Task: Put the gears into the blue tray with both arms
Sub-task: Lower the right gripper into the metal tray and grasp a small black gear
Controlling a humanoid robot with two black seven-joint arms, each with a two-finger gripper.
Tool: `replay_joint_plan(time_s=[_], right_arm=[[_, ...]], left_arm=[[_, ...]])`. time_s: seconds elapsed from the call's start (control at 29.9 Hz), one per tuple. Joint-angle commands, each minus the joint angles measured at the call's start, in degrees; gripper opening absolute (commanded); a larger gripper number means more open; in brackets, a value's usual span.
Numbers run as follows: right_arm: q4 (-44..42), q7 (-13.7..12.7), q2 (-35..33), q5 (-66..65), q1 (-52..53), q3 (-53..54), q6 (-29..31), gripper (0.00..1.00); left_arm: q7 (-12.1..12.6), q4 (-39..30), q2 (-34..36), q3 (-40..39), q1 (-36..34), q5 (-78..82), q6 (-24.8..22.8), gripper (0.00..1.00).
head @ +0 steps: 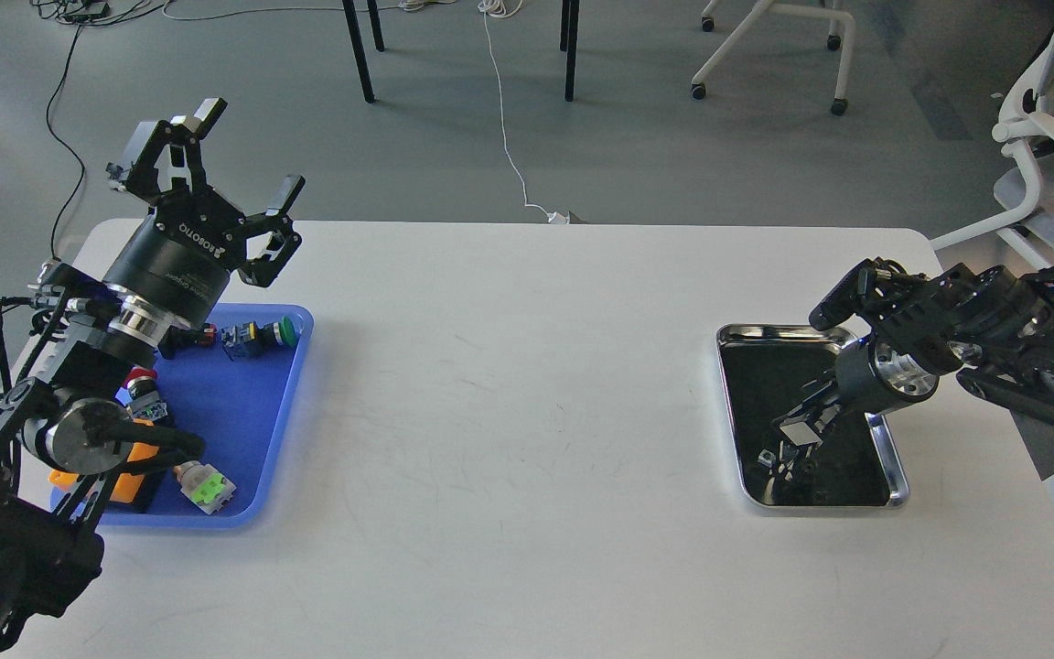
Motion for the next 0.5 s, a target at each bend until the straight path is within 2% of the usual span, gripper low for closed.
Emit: replay_joint_plan(time_s=[0.0, 0.1, 0.37, 0.47], right_arm=[[0.0, 0.0, -0.1, 0.0, -0.2, 0.0, 0.1, 0.60], [0.0, 0.0, -0.2, 0.0, -0.2, 0.0, 0.0, 0.57], [0.1, 0.0, -0.6, 0.0, -0.2, -0.2, 0.1, 0.56], [0.0, 0.0, -0.6, 0.0, -0.2, -0.5, 0.1, 0.52]], left_arm=[[0.0, 0.0, -0.1, 0.0, 0.0, 0.0, -0.1, 0.98], [0.0, 0.0, -0.1, 0.0, 0.0, 0.0, -0.2, 0.98], [0.0, -0.1, 0.0, -0.1, 0.0, 0.0, -0.4, 0.98], [0.0, 0.0, 0.1, -0.1, 0.0, 0.0, -0.4, 0.98]])
